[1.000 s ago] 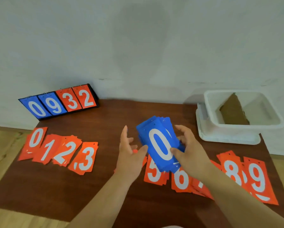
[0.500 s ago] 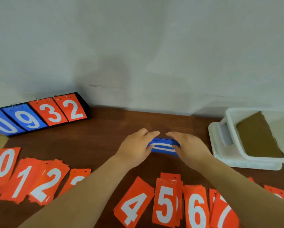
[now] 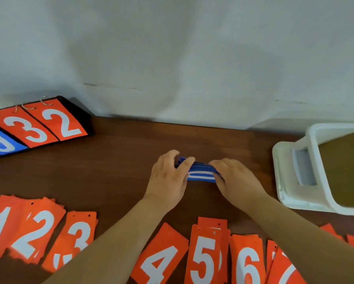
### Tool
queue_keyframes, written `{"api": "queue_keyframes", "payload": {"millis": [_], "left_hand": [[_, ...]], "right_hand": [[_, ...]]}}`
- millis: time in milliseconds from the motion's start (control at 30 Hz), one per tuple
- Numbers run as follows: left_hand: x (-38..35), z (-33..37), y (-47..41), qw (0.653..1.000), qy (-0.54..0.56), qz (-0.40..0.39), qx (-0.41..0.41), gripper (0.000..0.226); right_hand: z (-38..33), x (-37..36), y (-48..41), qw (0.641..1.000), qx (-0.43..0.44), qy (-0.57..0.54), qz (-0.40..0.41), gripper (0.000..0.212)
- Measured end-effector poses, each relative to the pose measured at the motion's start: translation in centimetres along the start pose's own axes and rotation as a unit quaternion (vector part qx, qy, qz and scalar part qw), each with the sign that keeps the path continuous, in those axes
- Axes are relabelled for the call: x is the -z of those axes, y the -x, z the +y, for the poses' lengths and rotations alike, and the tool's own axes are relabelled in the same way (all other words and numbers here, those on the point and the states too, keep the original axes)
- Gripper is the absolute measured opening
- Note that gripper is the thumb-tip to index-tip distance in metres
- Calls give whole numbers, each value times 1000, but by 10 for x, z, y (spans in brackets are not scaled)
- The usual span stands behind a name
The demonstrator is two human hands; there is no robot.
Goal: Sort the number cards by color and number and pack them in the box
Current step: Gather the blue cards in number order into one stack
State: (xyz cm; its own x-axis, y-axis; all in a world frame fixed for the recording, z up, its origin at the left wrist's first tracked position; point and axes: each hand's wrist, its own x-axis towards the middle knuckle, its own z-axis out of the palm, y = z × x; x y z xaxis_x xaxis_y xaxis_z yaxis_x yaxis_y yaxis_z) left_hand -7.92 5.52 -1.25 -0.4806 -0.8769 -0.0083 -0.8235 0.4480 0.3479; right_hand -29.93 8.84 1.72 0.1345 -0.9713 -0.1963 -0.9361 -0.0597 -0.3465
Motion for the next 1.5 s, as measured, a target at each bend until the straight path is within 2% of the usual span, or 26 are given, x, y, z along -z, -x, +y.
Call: {"api": "queue_keyframes", "payload": {"millis": [67,133,200,300,367,567,833,933,1067,1300,1400,1500], "left_hand": [[-1,2,-4,1000,25,15,-6,45],[1,3,-11,998,57,21,-23,41],[2,2,-16,998,50,9,-29,48],[-3,0,-12,1000,21,-8,-8,62],[-7,2,-8,999,33,-10,24,62],[-11,8,-2,987,129,26,90,41],[-16,19,0,945,287,36,155,33],[-19,25,-4,934,325,57,140,34],[-22,29,-6,928,335,54,155,34],[-28,29,-13,916,336,113,187,16],[-27,34,-19,909,344,132,194,19],[-29,40,-18,912,337,129,196,34]], "right_hand": [[0,1,-1,1000,-3,0,-9,37],[0,2,-1,1000,15,-4,20,35],[3,-1,0,998,21,-8,57,35],[6,-13,4,998,-31,8,53,44],[6,-22,6,997,-63,-3,44,46],[6,-28,11,990,-61,-63,106,28],[1,-38,9,961,-135,-217,110,36],[-5,-40,5,946,-134,-262,135,33],[-7,-39,-3,941,-110,-277,161,24],[-2,-45,-1,948,-99,-253,166,22],[-6,-48,0,937,-95,-275,195,16],[-13,-51,-2,933,-110,-276,201,14]]}}
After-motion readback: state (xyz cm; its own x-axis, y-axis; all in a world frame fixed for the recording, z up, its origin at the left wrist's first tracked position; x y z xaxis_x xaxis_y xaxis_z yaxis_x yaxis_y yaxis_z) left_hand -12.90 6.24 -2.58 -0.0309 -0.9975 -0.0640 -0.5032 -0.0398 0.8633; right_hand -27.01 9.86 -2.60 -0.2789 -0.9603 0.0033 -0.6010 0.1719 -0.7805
